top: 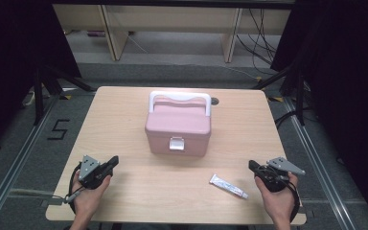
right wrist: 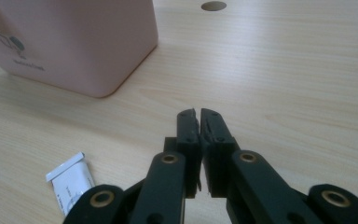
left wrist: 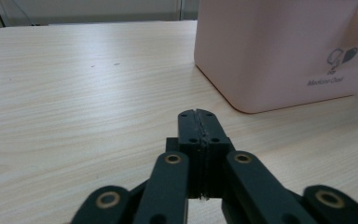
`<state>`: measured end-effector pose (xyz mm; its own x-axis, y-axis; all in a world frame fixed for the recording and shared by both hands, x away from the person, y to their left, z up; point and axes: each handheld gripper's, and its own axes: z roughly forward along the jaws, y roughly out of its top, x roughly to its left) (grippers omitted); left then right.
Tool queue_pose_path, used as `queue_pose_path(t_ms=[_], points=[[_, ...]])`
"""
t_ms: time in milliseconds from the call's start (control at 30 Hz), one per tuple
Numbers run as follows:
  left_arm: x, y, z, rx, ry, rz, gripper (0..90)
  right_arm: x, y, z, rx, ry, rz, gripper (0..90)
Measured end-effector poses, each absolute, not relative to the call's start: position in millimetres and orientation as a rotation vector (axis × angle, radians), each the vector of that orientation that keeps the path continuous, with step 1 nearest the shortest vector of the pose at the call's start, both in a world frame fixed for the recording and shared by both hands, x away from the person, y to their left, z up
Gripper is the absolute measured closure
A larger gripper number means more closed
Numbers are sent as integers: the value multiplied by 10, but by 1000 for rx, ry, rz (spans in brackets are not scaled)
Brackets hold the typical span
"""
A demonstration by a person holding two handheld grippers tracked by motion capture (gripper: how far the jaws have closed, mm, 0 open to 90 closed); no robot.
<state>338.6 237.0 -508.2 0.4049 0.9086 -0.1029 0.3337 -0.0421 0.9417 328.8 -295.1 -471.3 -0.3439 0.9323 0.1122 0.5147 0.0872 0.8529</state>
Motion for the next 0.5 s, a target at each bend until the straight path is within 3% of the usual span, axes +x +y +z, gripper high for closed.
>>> queue_pose_path(t_ms=[167, 500], points=[[3562, 2340, -4982, 1636, 1107, 671, 899, 3369, -2902, -4602, 1454, 1949, 1158, 900], [4397, 2214, -4657, 1701, 1114, 645, 899, 4033, -2653, -4211, 1375, 2005, 1131, 900]])
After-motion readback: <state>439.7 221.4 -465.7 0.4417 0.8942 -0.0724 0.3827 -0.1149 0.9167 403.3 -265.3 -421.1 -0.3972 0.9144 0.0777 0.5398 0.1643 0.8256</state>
